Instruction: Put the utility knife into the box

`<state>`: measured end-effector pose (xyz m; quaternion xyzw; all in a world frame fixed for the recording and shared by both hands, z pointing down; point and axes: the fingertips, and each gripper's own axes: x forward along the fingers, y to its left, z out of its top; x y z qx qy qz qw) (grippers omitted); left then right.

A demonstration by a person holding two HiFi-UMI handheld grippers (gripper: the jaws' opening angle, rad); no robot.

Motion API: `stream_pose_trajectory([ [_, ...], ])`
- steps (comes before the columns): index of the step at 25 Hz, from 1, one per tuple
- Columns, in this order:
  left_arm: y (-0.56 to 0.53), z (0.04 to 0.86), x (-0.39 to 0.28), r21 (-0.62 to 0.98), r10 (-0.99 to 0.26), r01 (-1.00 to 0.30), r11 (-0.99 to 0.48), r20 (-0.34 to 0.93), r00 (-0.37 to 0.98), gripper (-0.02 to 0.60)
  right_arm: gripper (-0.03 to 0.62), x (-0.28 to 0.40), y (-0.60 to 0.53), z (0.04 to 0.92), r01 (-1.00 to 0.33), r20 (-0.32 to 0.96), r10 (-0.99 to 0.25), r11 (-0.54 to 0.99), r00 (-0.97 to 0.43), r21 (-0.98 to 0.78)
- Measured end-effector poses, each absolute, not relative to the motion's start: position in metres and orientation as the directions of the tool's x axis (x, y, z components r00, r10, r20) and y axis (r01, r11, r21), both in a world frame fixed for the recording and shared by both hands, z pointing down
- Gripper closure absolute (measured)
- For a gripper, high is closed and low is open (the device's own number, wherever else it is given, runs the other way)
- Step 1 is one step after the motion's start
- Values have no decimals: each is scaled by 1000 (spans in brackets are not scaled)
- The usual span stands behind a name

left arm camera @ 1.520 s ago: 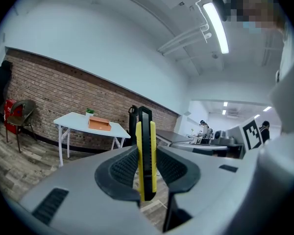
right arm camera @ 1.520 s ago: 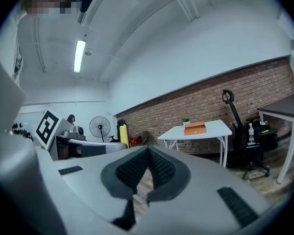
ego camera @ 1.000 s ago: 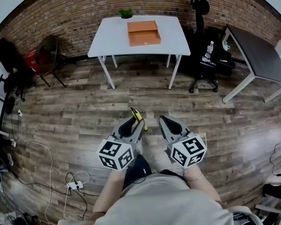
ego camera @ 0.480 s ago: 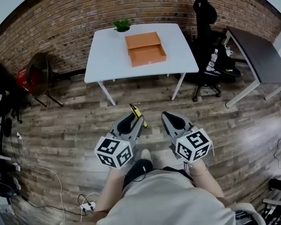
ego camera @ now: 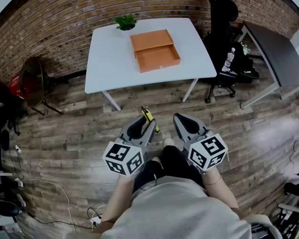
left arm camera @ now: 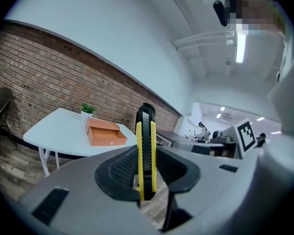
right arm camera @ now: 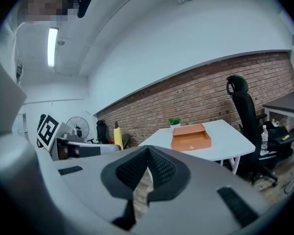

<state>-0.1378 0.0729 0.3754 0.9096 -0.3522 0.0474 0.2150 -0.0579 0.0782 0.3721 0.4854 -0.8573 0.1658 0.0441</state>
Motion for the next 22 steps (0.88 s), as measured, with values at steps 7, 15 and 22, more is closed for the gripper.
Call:
stream_pose_trajectory([
  [7, 13, 383, -134, 316, -633, -682, -659, 257, 731, 468, 595, -44, 10, 362, -837, 130, -840, 484, -526, -255],
  [15, -94, 380, -125, 270, -660, -721, -638, 291, 693, 468, 595, -26, -114, 357, -808, 76, -827, 517, -557, -284],
  [22, -195, 366, -98, 143, -652, -718, -682, 325, 684, 468, 595, 1, -204, 356, -798, 93, -815, 525, -571, -295],
])
